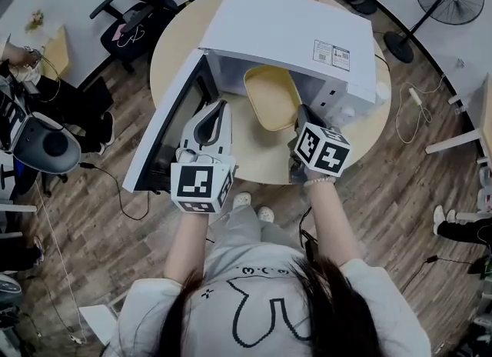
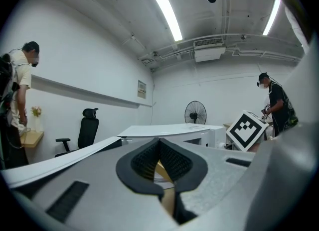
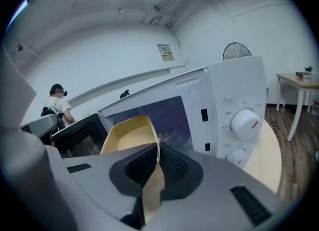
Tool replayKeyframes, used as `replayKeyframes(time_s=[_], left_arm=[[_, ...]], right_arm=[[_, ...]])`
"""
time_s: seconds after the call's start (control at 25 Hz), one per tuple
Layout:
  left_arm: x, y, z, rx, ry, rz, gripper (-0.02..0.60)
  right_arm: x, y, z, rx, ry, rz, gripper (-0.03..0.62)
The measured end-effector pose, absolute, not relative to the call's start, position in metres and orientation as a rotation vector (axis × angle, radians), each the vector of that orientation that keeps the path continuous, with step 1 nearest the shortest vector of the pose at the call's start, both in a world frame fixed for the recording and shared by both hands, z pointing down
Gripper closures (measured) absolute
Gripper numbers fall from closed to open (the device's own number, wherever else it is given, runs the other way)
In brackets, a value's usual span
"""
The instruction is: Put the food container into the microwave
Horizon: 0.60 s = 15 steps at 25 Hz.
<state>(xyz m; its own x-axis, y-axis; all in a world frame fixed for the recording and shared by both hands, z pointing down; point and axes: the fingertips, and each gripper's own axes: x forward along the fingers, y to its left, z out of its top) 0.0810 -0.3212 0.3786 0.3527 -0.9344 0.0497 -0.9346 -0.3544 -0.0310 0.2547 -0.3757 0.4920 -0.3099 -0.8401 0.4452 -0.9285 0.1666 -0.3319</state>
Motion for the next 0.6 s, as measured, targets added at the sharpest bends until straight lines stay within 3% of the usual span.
replayKeyframes(time_s=[0.6], left_arm=[[0.059, -0.371, 0.37, 2.641, -1.766, 0.084, 0.572]], right_arm=[[0.231, -0.459, 0.528, 1.891, -2.177, 0.847, 0.554]])
